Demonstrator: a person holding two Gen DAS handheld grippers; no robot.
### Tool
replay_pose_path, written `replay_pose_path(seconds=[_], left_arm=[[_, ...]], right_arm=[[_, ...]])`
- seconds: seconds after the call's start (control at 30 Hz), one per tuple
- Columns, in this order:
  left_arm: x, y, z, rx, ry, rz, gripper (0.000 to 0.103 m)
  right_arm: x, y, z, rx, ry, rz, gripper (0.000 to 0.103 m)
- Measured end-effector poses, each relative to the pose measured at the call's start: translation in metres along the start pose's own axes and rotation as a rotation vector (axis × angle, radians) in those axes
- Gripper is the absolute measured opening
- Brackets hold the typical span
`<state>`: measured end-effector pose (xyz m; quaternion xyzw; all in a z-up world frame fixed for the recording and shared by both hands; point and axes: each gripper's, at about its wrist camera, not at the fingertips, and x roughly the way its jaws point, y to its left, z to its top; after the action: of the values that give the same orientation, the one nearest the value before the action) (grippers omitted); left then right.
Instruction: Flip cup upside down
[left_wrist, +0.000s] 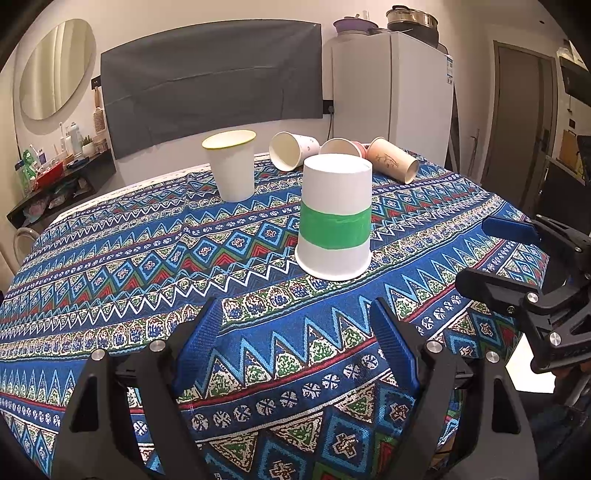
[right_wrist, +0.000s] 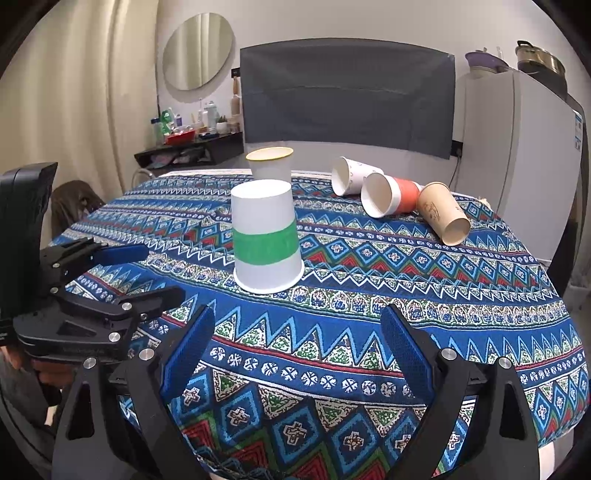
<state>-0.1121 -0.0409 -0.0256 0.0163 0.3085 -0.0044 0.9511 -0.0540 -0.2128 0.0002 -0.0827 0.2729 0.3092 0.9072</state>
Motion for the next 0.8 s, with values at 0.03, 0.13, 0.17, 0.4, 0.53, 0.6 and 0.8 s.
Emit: replay_pose_path(seconds=[0.03, 0.13, 0.17, 0.4, 0.53, 0.6, 0.8], left_arm=[[0.0005, -0.0003, -0.0001, 0.001, 0.002, 0.001, 0.081], [0.0025, -0.0014, -0.0009, 0.004, 0.01, 0.0, 0.081], [0.0031, -0.0015, -0.0012, 0.004, 0.011, 0.001, 0.081], [0.0046, -0.0027, -0.0011, 0.007, 0.014, -0.001, 0.081], [0.0041, -0.0032, -0.0013, 0.01, 0.012, -0.001, 0.081], [0.0041, -0.0041, -0.0016, 0.012, 0.016, -0.004, 0.081], [0.0033, -0.0055, 0.001, 0.018, 0.032, -0.035, 0.081]], right_arm=[[0.0002, 0.0, 0.0004, 0.0, 0.0, 0.001, 0.087], [0.0003, 0.0007, 0.0004, -0.005, -0.001, -0.003, 0.087], [0.0006, 0.0004, 0.0004, -0.005, -0.001, -0.002, 0.087], [0.0012, 0.0011, -0.0006, -0.009, 0.004, 0.001, 0.087], [0.001, 0.0003, -0.0009, -0.004, 0.004, 0.0, 0.087], [0.0008, -0.0003, -0.0013, -0.001, 0.006, 0.0, 0.088], [0.0039, -0.0058, -0.0003, 0.028, 0.028, 0.032, 0.088]])
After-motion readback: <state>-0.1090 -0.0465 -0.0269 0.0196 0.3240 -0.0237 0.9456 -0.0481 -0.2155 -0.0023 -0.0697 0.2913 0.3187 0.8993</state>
